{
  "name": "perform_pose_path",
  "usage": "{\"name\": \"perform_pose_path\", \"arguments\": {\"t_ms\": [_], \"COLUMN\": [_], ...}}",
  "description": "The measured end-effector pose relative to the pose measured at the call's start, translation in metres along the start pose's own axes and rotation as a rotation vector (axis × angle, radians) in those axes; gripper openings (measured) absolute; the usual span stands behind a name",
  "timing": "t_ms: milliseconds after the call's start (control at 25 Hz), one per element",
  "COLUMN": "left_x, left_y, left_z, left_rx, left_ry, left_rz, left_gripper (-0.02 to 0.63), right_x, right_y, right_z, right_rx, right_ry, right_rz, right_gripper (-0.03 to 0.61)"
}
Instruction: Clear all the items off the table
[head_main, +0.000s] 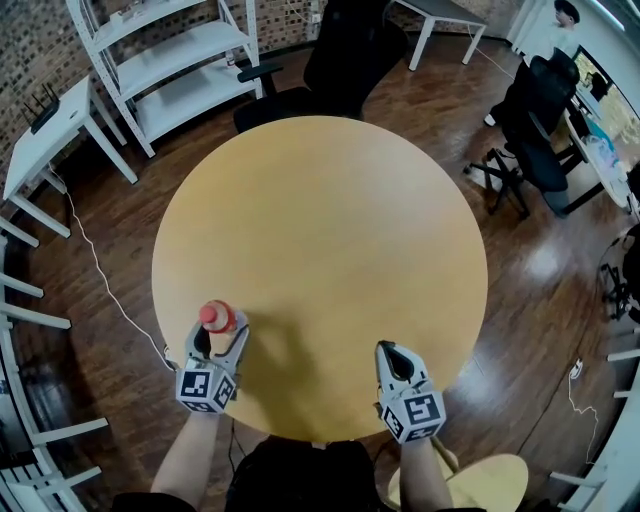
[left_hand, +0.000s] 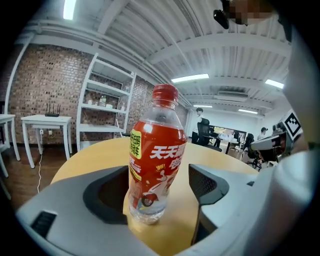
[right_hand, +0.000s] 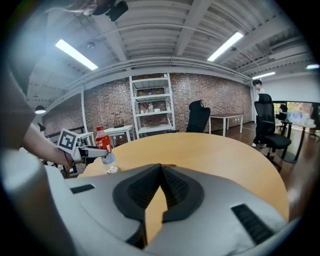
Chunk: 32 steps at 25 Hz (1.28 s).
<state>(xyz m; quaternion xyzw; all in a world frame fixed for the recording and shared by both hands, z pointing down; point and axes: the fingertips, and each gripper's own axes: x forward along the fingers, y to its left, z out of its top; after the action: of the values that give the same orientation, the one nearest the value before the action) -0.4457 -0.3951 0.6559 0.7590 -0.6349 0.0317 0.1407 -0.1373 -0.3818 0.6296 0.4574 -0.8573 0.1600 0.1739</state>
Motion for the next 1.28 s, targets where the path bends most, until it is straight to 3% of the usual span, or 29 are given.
{"name": "perform_pose_path", "arguments": {"t_ms": [160,360,560,640,1000,1280], "left_x": [-0.014,-0.05,-0.083,-0.082,-0.069,-0.066], "left_y": [-0.002,-0.002,-0.035,-0.069,-0.218,-0.312], "left_z": [0.006,0.04,0.075,0.082,0.136,0.135], "left_rx": [-0.017,0.009,0.036,0.041,0.012,-0.047], "left_ry": [-0.026,-0.109,-0.198,-0.224,-0.388,-0.373], "left_rz": [0.034,0.048,0.063,0.014,-0.301,-0.519], "left_gripper": [0.373,0.363,0.202,0.141,0.001,0.0], "right_x": [-0.022,-0.04,-0.088,-0.119,-0.257,-0.347], "right_y": [-0.014,-0.031,-0.035,-0.05,-0.102,-0.121], "right_z": [0.0,-0.004,0.021,0.029,0.051,0.018], "right_rx": [0.019,0.081,0.048,0.046,0.048,0.095], "right_ry": [-0.043,-0.113,-0.194,-0.23,-0.475,-0.552], "right_rz": [-0.039,-0.073,-0.079,-0.11,-0.332,-0.551], "right_gripper": [0.005,0.005,0.005,0.005,0.005,0.005]}}
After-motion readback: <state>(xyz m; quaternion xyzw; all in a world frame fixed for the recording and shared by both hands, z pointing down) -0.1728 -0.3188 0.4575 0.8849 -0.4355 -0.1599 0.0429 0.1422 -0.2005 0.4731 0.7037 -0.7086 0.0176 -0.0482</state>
